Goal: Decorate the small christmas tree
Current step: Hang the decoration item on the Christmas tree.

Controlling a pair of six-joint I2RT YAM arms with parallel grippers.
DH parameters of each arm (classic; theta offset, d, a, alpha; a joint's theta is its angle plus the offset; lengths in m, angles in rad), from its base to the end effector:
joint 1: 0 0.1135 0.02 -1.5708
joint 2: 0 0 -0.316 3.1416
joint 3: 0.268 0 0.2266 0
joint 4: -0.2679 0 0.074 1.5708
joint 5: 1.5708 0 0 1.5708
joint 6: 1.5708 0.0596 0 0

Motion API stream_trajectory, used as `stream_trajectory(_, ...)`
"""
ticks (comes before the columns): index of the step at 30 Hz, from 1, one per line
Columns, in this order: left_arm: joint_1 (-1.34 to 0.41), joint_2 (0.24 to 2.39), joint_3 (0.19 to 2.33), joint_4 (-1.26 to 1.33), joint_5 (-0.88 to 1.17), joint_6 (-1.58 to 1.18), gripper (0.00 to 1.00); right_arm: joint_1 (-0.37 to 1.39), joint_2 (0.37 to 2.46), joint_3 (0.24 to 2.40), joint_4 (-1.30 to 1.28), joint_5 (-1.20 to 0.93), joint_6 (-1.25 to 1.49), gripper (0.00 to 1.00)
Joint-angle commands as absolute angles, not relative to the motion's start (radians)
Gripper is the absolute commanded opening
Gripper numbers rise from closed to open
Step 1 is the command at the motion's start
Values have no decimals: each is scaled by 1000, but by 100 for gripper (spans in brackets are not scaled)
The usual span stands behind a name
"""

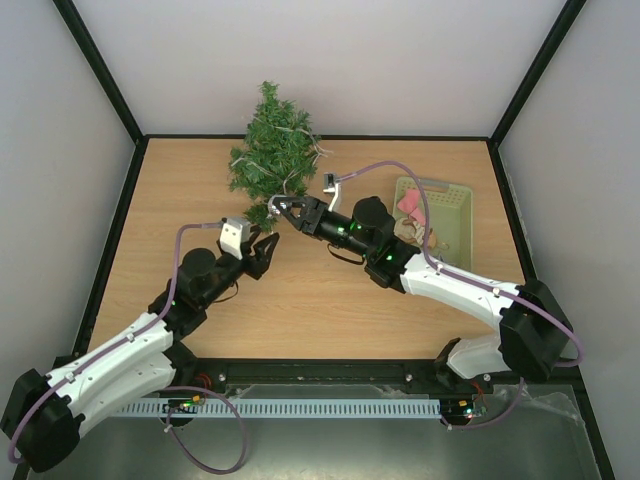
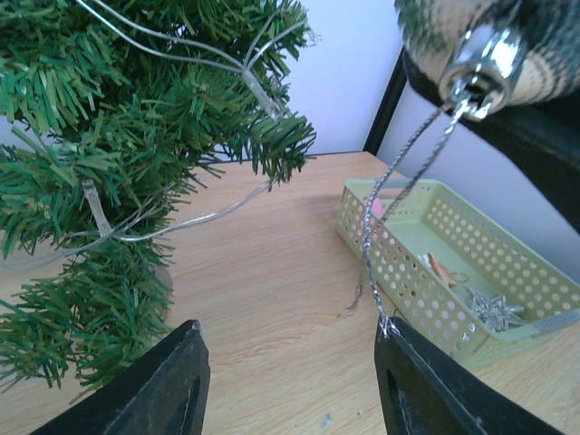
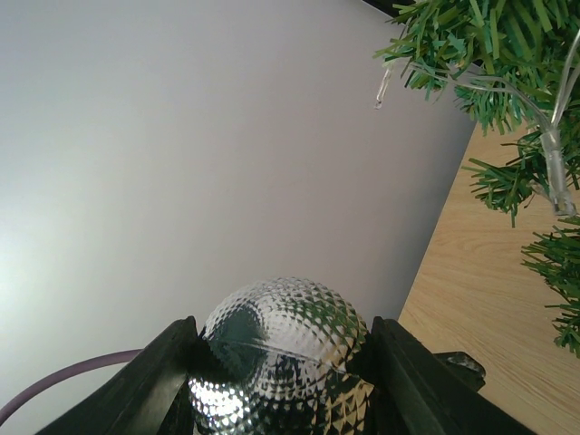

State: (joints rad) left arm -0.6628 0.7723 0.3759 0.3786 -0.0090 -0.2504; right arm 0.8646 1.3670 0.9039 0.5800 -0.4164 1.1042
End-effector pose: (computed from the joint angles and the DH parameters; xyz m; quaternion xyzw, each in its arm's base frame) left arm 0.1201 -0.0931 0.3026 0.1430 0.6989 -0.3061 0.6304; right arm 0.1802 0.2484 0.3940 -0.0756 0.6640 0.6850 0.2902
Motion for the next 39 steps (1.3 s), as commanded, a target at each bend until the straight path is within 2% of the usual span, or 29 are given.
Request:
stream_trajectory(1, -665, 769, 407, 454, -15, -232, 51, 871, 1367, 896, 632, -411, 1110, 41)
stream_trajectory(9, -665, 772, 419, 448, -22, -226, 42, 874, 1365, 895, 630, -409, 1106, 41)
stream_trajectory(13, -665, 762, 413, 447, -12, -222, 18, 874, 1363, 891, 623, -398, 1095, 41)
stream_trajectory(17, -664, 744, 413, 400, -25, -240, 3, 874, 1359, 883, 608, -353, 1071, 41)
stream_trajectory(22, -631, 726, 412, 304, -61, -293, 2, 874, 1374, 862, 618, -274, 1059, 40)
stream_trajectory(29, -514, 717, 402, 232, 21, -386, 2, 872, 1484, 872, 696, -281, 1096, 40)
stream_trajectory(39, -485, 754, 357, 276, 57, -389, 2, 873, 1606, 909, 728, -264, 1077, 40)
